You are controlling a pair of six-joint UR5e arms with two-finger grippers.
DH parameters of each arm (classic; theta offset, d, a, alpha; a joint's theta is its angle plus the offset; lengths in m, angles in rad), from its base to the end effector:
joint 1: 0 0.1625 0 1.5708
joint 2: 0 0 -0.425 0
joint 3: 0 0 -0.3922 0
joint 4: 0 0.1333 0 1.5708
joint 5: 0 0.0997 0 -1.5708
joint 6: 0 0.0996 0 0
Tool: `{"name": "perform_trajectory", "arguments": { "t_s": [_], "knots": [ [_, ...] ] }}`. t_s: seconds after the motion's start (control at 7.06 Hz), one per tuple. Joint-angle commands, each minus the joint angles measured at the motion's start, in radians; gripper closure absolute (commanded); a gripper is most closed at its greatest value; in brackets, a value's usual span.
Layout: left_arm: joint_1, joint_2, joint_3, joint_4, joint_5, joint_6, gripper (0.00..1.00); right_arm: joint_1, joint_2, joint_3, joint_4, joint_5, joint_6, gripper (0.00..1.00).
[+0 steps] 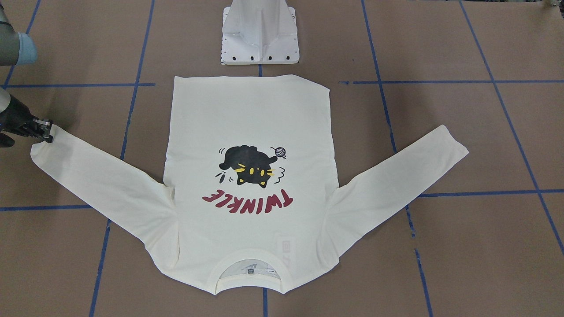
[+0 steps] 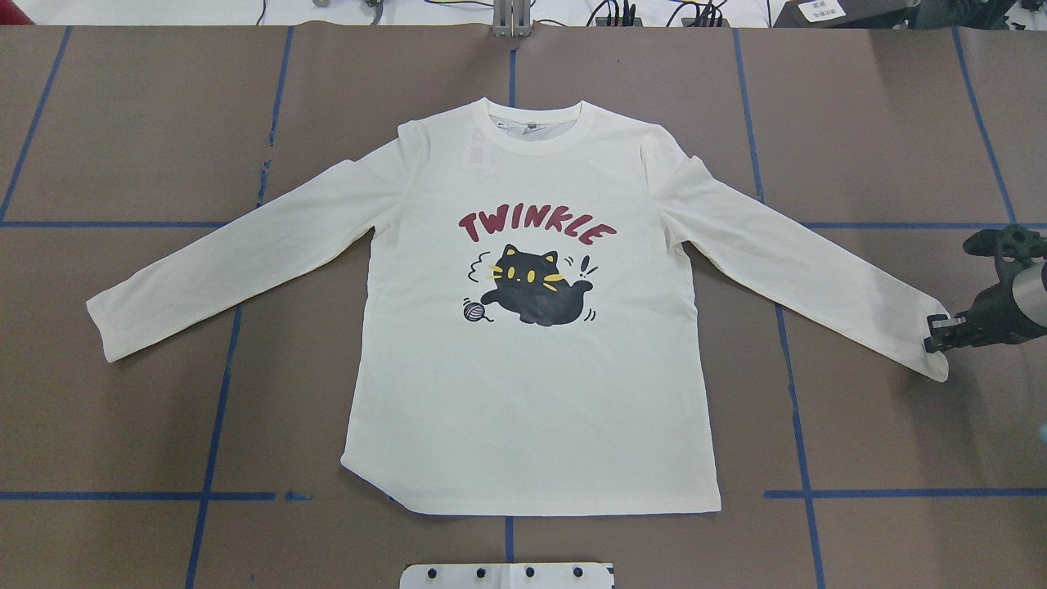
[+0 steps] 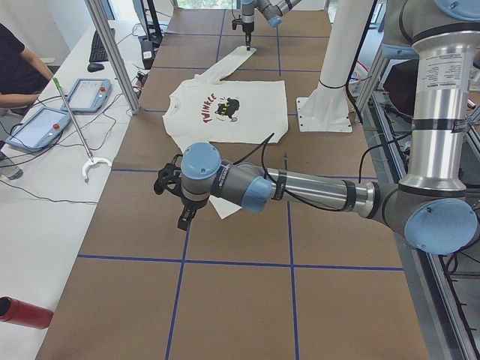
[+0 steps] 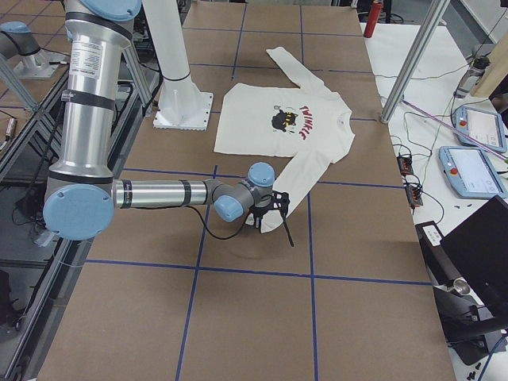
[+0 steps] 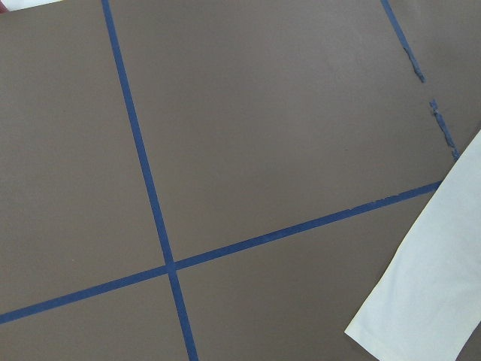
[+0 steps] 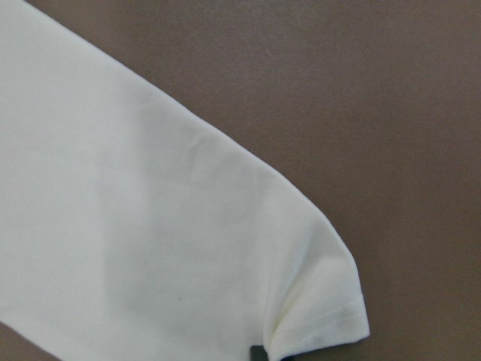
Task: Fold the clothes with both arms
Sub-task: 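Lower the right gripper to the sleeve cuff nearest it and grasp it, then lift the grasped sleeve with the right gripper and fold it across the shirt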
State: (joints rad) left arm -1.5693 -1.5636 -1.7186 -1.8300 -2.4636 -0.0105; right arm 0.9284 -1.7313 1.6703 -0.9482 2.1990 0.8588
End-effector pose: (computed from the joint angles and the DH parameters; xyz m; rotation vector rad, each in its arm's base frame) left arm -0.0550 -0.5015 0.5513 0.3674 0.8827 0.1701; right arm -0.2102 -0.4058 0.6211 -0.0200 -0.8162 0.0279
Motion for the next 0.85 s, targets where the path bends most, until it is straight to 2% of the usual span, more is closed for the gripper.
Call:
{"name": "perform_trajectory", "arguments": {
  "t_s": [0.0,0.28,0.57,0.71],
  "knots": [
    [0.000,-0.001,0.001,0.000,-0.001,0.000,0.00,0.000,0.033,0.102,-0.001,-0.002,0.049,1.00],
    [0.000,-0.003,0.002,0.000,-0.001,-0.002,0.00,-0.002,0.233,0.086,-0.018,0.001,0.121,1.00],
    [0.000,-0.010,0.007,0.000,0.000,-0.002,0.00,-0.005,0.494,-0.018,-0.018,-0.005,0.227,1.00],
    [0.000,-0.010,0.002,0.000,0.000,-0.002,0.00,-0.002,0.591,-0.077,-0.015,-0.008,0.256,1.00]
  ]
}}
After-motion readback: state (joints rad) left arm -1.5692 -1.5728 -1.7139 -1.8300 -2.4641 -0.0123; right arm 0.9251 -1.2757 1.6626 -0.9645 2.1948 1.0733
